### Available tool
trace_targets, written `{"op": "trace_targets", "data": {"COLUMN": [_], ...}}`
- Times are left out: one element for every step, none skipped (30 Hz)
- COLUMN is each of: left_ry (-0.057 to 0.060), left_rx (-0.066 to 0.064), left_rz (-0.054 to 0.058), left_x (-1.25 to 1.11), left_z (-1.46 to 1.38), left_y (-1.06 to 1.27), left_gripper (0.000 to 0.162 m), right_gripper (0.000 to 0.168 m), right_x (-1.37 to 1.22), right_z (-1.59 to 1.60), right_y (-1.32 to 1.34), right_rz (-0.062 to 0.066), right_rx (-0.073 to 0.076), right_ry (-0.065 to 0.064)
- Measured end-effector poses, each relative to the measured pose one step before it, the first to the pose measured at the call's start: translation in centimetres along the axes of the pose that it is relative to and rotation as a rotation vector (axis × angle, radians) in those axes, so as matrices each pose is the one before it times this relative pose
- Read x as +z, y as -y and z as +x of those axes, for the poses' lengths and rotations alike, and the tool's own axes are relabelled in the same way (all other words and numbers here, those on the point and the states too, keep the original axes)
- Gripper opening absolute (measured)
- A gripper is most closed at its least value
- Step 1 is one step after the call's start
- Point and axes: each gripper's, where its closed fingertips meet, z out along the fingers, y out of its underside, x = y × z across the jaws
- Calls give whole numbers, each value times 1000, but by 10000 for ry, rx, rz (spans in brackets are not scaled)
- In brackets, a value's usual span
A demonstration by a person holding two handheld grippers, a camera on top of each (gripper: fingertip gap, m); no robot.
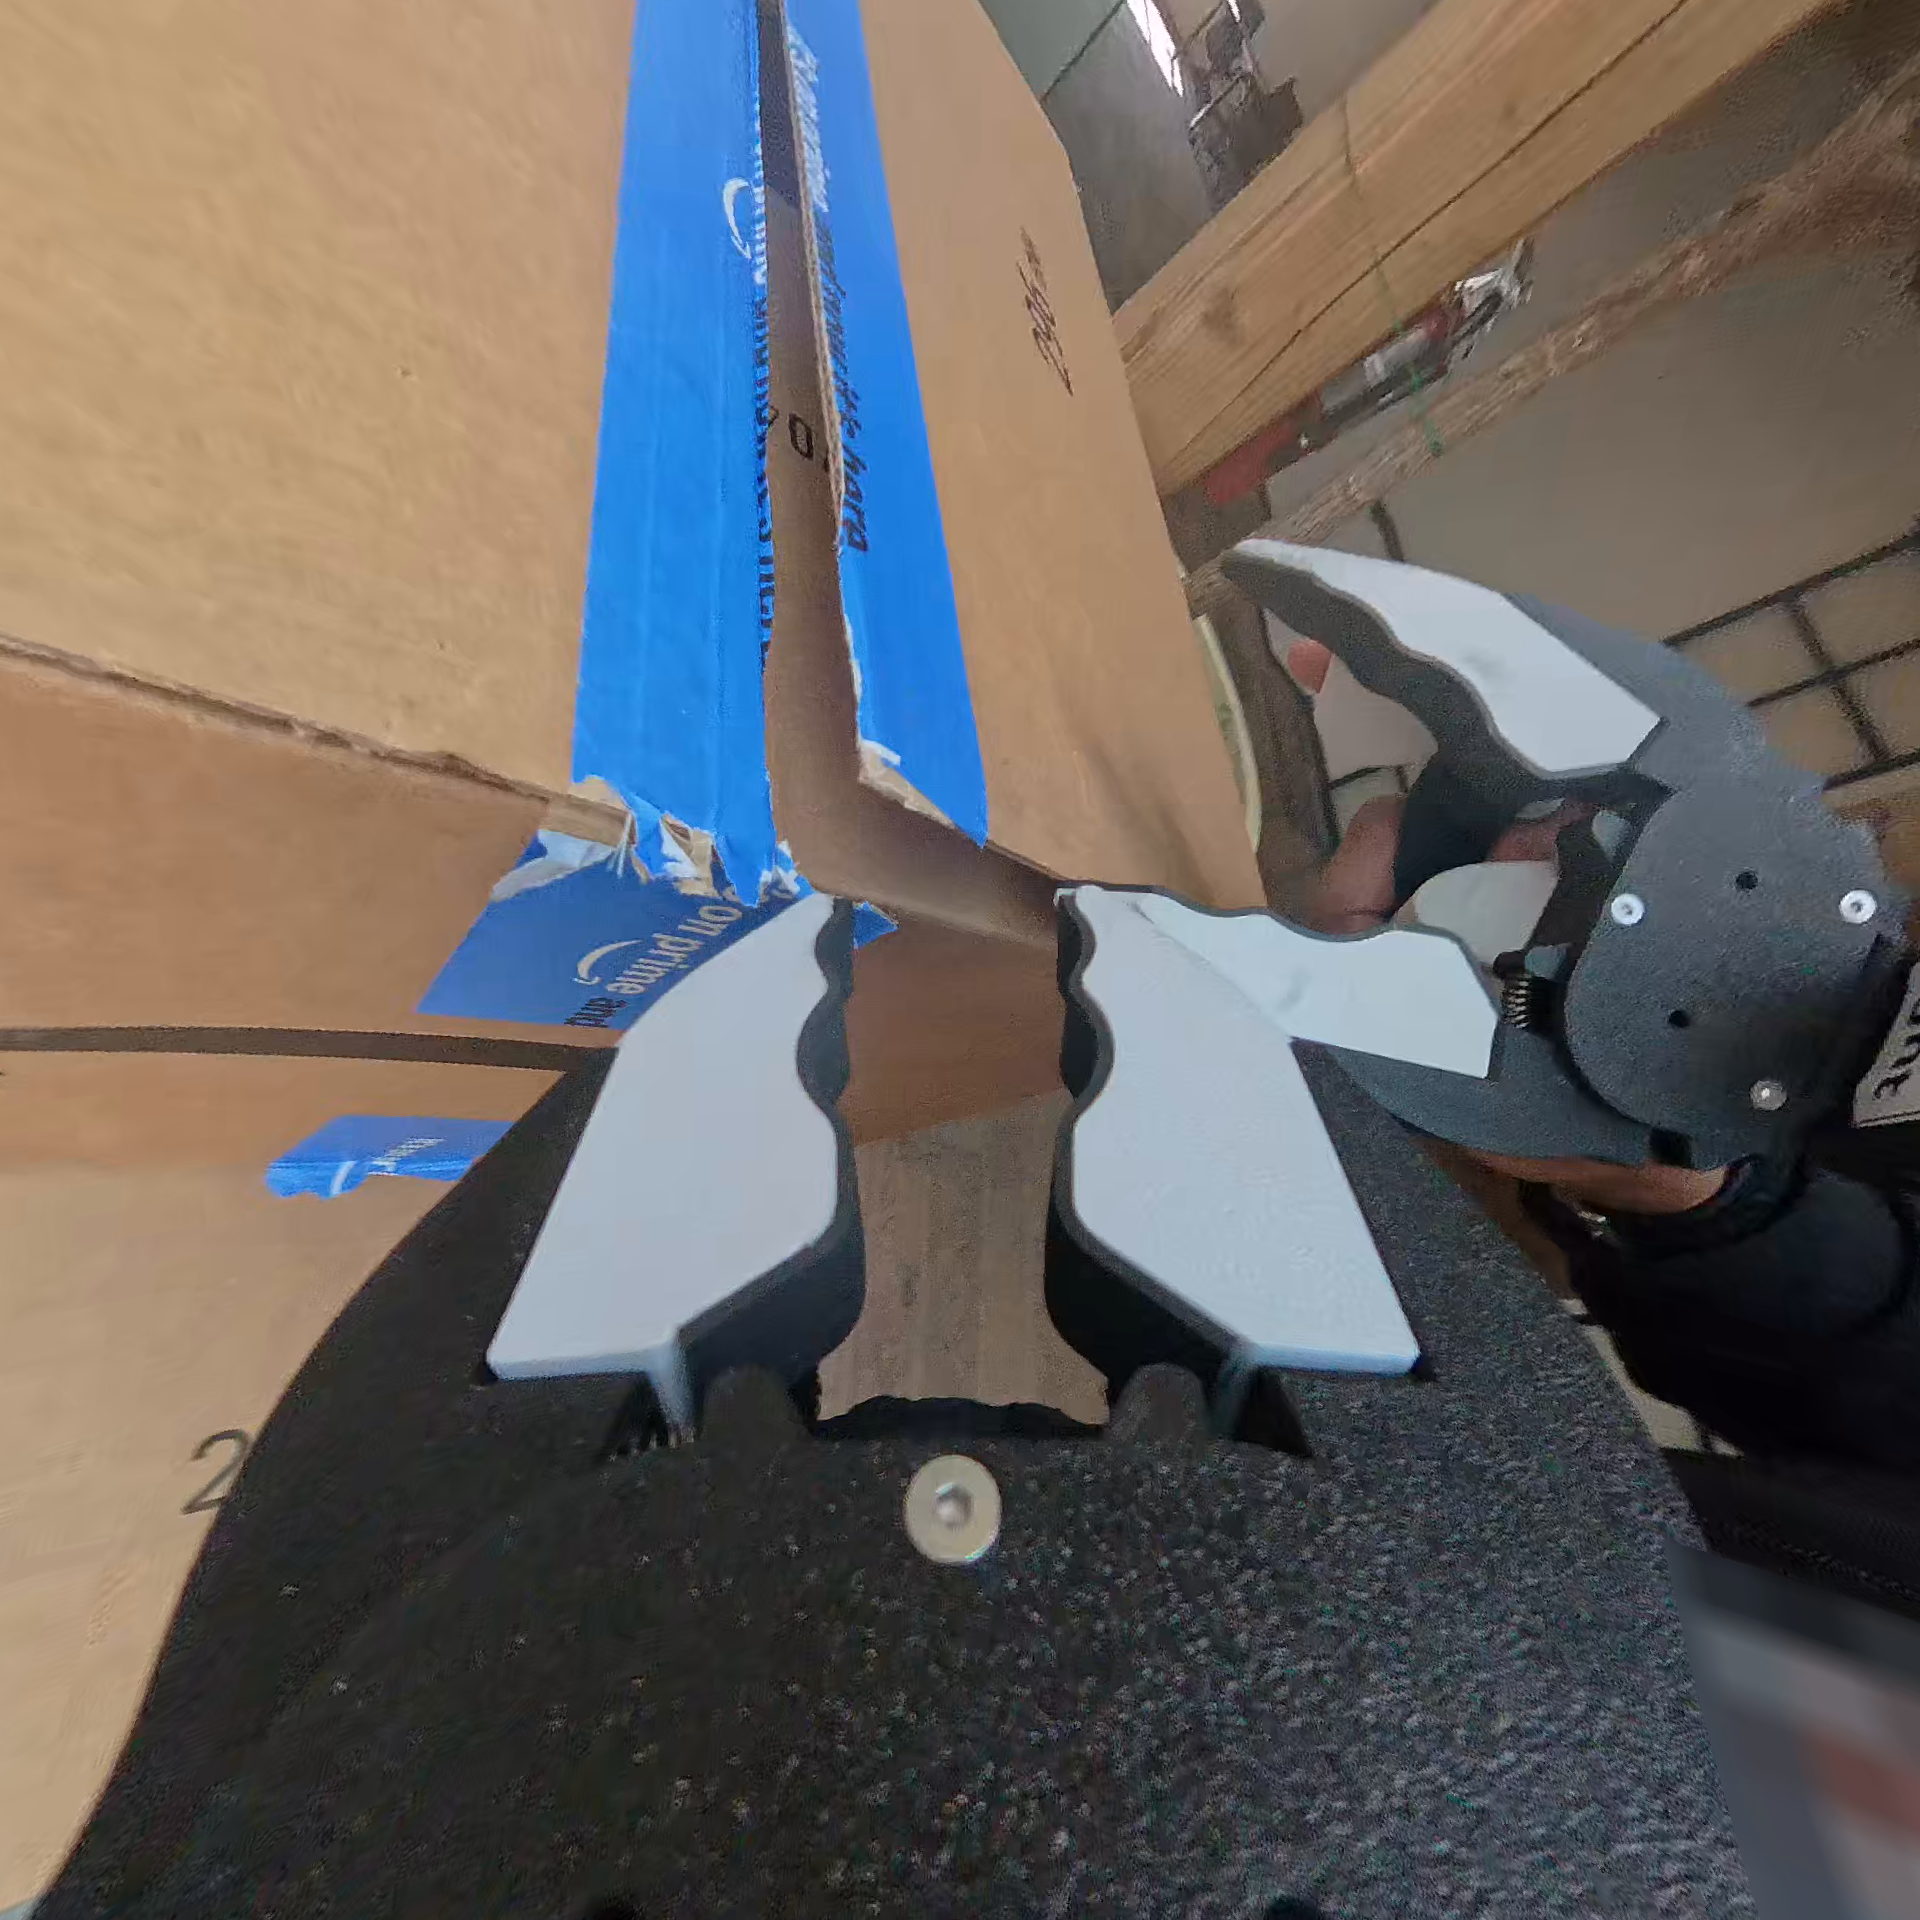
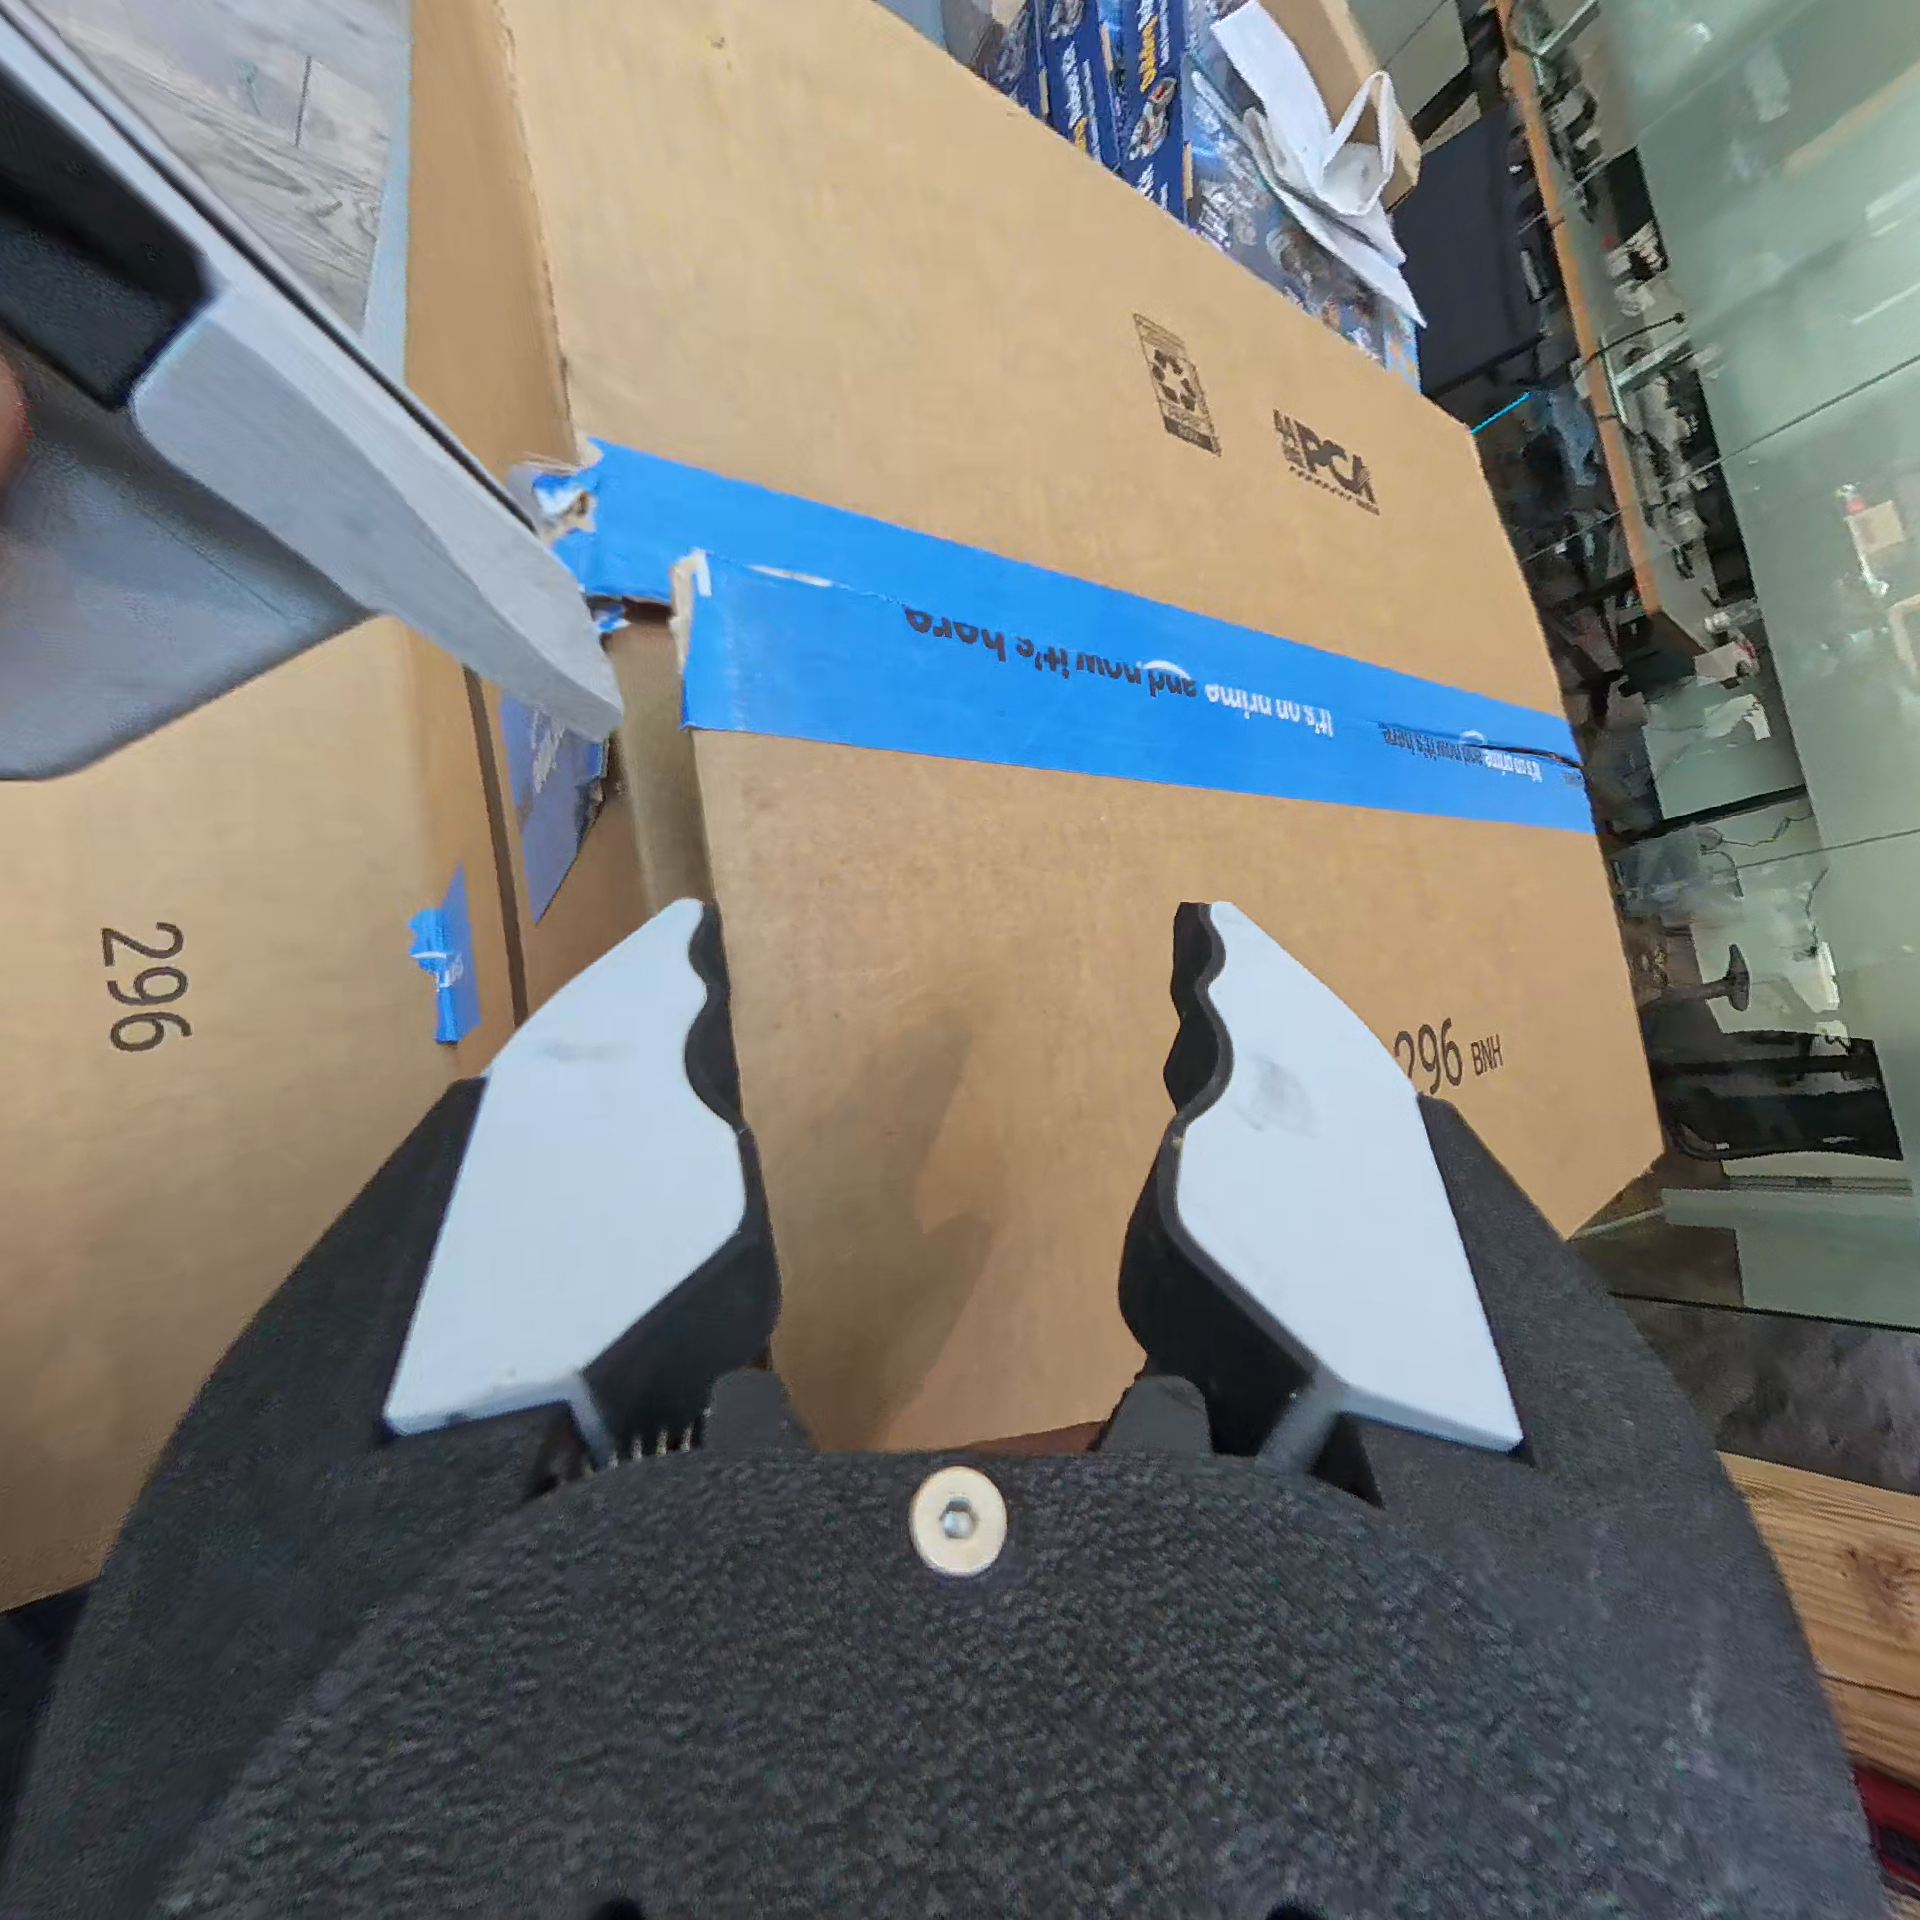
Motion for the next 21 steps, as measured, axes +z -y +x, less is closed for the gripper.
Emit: {"op": "trace_targets", "data": {"left_ry": [-112,166,92,-101,-142,-98,-49,1,-37,-125,-212,-168,-86,-75,-49,46,124,320,160,83,46], "left_rx": [-413,-293,-203,-220,-209,-125,-74,-93,-208,-390,-552,-549,-384,-265,-227,-249,-226,-185,20,73,196], "left_rz": [87,8,58,89,101,77,10,-43,-19,1,37,61,65,60,43,14,27,34,-41,-41,-13], "left_x": [117,122,86,61,38,109,203,310,389,440,467,448,474,491,511,491,417,237,146,48,-65], "left_z": [-6,-368,-208,134,300,342,298,158,104,109,134,80,15,41,49,-67,-202,-528,-313,-80,8], "left_y": [94,-4,80,172,205,179,88,12,31,47,96,131,123,123,115,66,119,73,-71,-57,-14], "left_gripper": [37,38,40,40,40,40,40,40,40,40,40,40,40,38,36,34,29,18,11,12,12], "right_gripper": [83,83,84,84,83,83,83,83,84,84,84,85,84,84,83,81,77,67,66,67,69], "right_x": [-60,85,93,1,-72,-128,-117,-85,-55,-35,-16,-28,-36,-33,-31,-65,-143,-259,-345,-364,-369], "right_z": [211,-10,-38,-24,42,98,98,70,55,54,17,7,13,-36,-73,-136,-147,46,116,150,183], "right_y": [107,-76,-94,29,68,50,31,9,-35,-31,-29,-9,11,0,-44,-46,2,36,28,-209,-509], "right_rz": [9,-98,-72,29,59,46,43,43,21,14,3,3,6,-4,-17,2,44,91,105,-28,-144], "right_rx": [6,-72,-49,-3,26,23,30,53,78,96,74,39,20,25,47,81,99,108,91,93,113], "right_ry": [-116,-11,-21,-40,-72,-93,-86,-50,-33,-34,-14,-24,-38,-23,-5,28,37,-49,-9,68,133]}}
